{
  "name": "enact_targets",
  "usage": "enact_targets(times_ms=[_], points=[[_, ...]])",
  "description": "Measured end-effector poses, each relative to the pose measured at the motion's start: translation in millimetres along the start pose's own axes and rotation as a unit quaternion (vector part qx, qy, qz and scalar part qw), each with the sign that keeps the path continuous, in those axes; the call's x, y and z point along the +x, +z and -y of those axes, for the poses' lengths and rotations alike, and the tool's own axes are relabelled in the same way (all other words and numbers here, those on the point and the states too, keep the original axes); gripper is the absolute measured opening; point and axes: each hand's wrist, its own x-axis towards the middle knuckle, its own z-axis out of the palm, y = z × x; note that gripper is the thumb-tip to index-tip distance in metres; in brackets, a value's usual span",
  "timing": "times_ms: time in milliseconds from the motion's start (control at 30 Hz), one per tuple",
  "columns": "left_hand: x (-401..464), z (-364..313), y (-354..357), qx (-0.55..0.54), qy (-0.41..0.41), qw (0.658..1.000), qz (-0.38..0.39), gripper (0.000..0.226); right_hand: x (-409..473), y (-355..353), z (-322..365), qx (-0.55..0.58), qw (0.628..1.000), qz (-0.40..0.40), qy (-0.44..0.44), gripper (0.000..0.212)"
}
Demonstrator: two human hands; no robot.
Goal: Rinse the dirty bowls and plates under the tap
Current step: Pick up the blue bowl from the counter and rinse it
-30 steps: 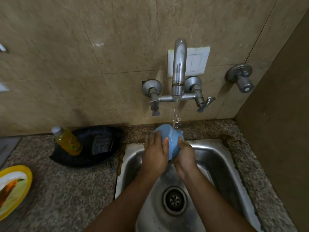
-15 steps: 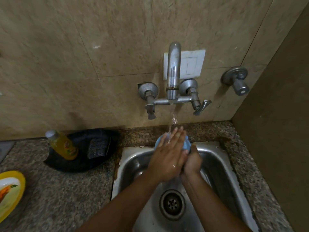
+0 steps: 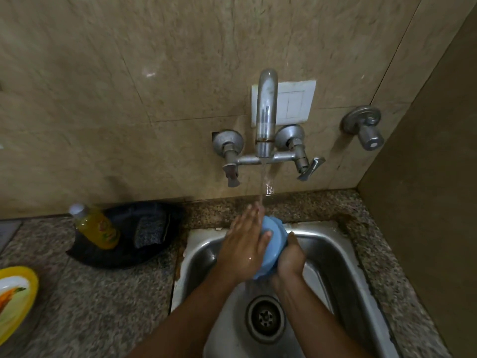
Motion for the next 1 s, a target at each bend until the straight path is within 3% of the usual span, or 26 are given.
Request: enact_targets(times_ms=[67, 100, 233, 300, 367, 433, 567, 700, 800, 867, 933, 1000], points=[[15.9, 12.4, -8.4, -0.021, -0.099, 0.995, 0.013, 0.063, -2.0, -1.7, -3.5, 0.015, 0.999, 0.025, 0.015, 0.029], [18.4, 11.4, -10.0, -0.013, -0.109, 0.994, 0.02, 0.064, 0.1, -1.5, -6.1, 0.018, 0.999, 0.026, 0.019, 0.03], [-9.6, -6.8, -5.0, 0.103, 0.036, 0.994, -0.025, 0.064, -0.6, 2.0, -8.1, 0.026, 0.999, 0.022, 0.025, 0.043], [-11.8, 3.2, -4.4, 0.032, 0.047, 0.998, -0.036, 0.062, 0.4, 2.2, -9.8, 0.016, 0.999, 0.026, 0.026, 0.039], [-4.1, 11.1, -8.5, -0.153, -0.067, 0.985, -0.033, 0.057, 0.4, 0.4, -8.2, 0.018, 0.998, 0.055, 0.026, 0.037], [0.8, 9.4, -17.0, -0.353, -0.192, 0.915, -0.009, 0.051, 1.9, -2.3, -5.3, 0.019, 0.997, 0.074, 0.028, 0.039], [-2.0, 12.3, -23.0, -0.564, -0.326, 0.758, 0.034, 0.068, -0.1, -12.4, 3.2, 0.005, 0.991, 0.135, 0.022, 0.045], [-0.6, 11.7, -29.8, -0.599, -0.376, 0.706, -0.025, 0.05, -3.1, -10.0, 12.8, -0.026, 0.983, 0.183, 0.011, 0.042], [3.5, 8.1, -30.3, -0.592, -0.338, 0.723, -0.11, 0.039, -1.3, -4.3, 19.4, -0.047, 0.981, 0.189, 0.004, 0.035], [7.8, 4.7, -36.4, -0.575, -0.295, 0.752, -0.133, 0.031, -2.2, -3.1, 22.5, -0.053, 0.98, 0.192, -0.004, 0.034], [12.6, 1.6, -38.1, -0.481, -0.242, 0.834, -0.121, 0.031, -2.9, -3.4, 23.1, -0.037, 0.982, 0.182, -0.01, 0.034], [9.8, -11.8, -36.1, -0.248, -0.115, 0.955, -0.112, 0.026, -0.6, -5.3, 22.6, -0.027, 0.989, 0.148, -0.014, 0.036]])
